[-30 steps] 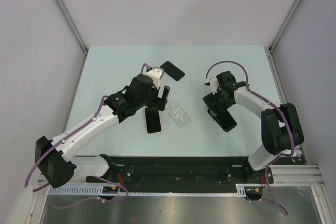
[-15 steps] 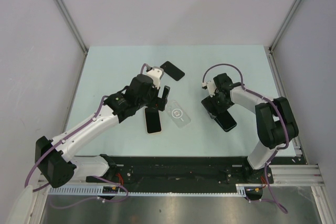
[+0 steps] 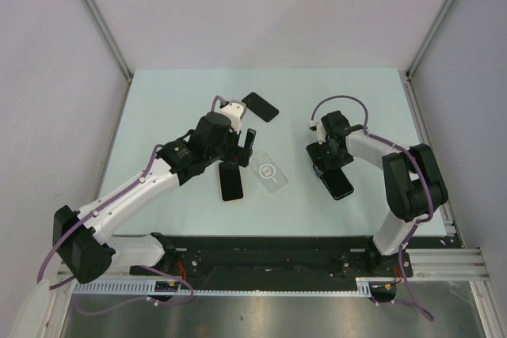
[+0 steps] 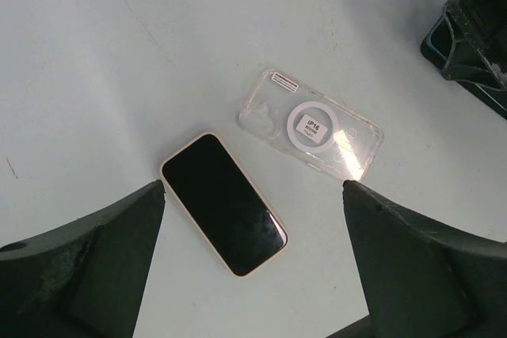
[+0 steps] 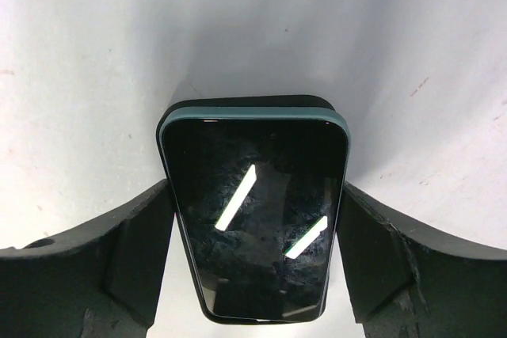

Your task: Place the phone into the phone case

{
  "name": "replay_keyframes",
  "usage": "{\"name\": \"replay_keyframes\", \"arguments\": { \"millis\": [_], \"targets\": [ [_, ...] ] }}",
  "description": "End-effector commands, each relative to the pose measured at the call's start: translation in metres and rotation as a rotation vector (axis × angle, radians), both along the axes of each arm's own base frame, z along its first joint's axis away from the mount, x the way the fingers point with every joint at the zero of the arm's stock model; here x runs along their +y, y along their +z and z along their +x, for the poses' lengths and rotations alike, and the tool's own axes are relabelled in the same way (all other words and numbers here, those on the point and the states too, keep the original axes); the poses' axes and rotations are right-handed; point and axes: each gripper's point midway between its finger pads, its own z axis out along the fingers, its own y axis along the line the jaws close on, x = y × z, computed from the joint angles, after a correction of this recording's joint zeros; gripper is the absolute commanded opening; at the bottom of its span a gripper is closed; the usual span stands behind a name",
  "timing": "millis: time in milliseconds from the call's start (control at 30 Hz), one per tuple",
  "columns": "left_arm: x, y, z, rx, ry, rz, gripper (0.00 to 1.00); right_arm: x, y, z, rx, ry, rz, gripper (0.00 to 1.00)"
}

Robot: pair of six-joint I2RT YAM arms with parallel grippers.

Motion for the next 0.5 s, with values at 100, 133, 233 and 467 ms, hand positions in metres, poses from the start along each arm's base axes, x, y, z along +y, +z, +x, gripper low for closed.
{"name": "replay_keyframes", "arguments": {
  "millis": [100,133,233,467],
  "targets": [
    [-0.003,0.001,0.002,0.008,0.04,-0.04,0.97,0.028,-0.009,0.01,0.014,-0.357,0.129,0.7],
    [-0.004,-0.001,0.001,0.018,0.04,-0.044,0.97,0.031,-0.01,0.01,0.015,-0.396,0.136,0.7],
    [-0.01,-0.002,0.001,0.042,0.048,-0.073,0.95,0.047,-0.009,0.011,0.008,-0.468,0.178,0.75],
    [-0.046,0.005,-0.007,0.154,-0.033,-0.194,0.9,0.037,0.003,0.009,-0.006,-0.532,0.163,0.95]
  ]
}}
